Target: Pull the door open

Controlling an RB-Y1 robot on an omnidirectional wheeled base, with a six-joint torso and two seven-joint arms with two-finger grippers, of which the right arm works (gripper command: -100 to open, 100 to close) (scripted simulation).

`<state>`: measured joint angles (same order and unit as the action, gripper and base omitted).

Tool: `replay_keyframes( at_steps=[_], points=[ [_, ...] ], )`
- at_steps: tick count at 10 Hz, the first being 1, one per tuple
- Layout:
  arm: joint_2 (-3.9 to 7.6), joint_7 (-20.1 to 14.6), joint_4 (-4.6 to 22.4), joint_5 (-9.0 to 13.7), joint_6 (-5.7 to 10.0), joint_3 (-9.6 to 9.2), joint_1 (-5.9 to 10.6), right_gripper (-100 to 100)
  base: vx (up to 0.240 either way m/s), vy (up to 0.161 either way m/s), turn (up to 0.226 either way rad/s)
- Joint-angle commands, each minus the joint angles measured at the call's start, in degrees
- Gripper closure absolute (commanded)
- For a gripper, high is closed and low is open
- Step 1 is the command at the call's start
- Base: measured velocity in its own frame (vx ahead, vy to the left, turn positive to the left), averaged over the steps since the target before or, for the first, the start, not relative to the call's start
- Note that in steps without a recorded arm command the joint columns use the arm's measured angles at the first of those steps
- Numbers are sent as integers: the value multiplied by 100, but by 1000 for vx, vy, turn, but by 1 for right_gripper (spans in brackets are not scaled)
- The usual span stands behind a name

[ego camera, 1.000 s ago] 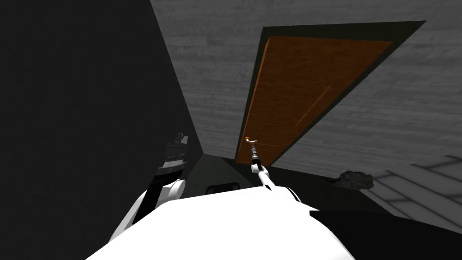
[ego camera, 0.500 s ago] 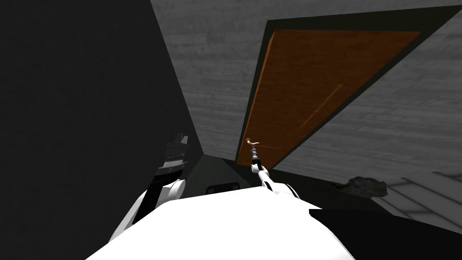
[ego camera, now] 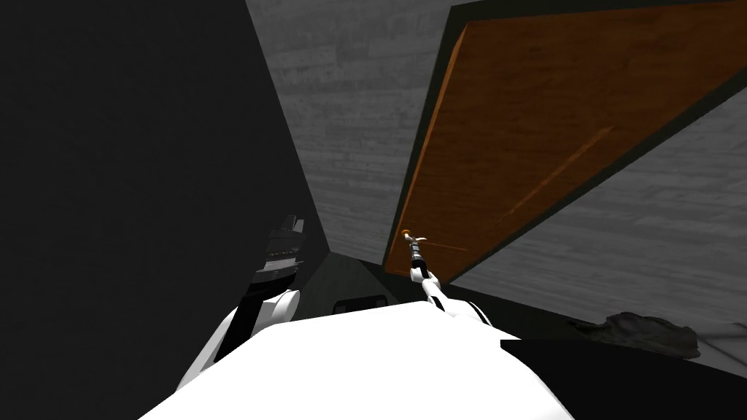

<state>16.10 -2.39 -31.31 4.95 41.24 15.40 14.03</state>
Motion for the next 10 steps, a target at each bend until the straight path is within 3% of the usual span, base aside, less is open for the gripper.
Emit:
replay_keyframes(
  at_steps=[1, 3, 5, 6, 10],
  points=[
    [121, -94, 140, 28, 102, 37, -22, -100, 204, -33, 114],
    [187, -144, 164, 49, 138, 68, -75, -100, 142, -44, 55],
    [172, -133, 197, 46, 182, 65, -56, -100, 84, -23, 28],
    [172, -133, 197, 46, 182, 65, -56, 100, 0, 0, 0],
    [172, -133, 197, 46, 182, 65, -56, 100, -9, 1, 1]
  ],
)
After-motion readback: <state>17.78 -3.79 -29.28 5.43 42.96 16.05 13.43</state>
